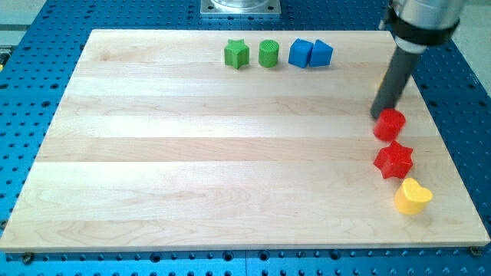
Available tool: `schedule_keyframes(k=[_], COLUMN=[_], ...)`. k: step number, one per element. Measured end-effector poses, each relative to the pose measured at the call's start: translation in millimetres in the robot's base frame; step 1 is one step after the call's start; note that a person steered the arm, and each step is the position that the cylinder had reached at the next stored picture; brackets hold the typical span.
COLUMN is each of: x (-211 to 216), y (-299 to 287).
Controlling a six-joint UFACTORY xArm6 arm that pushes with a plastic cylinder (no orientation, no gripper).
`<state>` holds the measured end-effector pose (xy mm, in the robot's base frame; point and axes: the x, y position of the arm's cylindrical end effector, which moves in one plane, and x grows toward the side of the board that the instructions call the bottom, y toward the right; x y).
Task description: Push the hexagon towards the top side of the group of blocks
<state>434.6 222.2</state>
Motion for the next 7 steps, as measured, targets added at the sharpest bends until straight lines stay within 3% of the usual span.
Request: schedule_keyframes(k=[1, 2, 3, 4, 5, 6, 7], x=[31.0, 17.4, -33.8, -100.4, -135.2, -119.8, -91.9], y=[-9.5, -18.3, -34.9, -17.6, 23.9, 66.8, 27.0])
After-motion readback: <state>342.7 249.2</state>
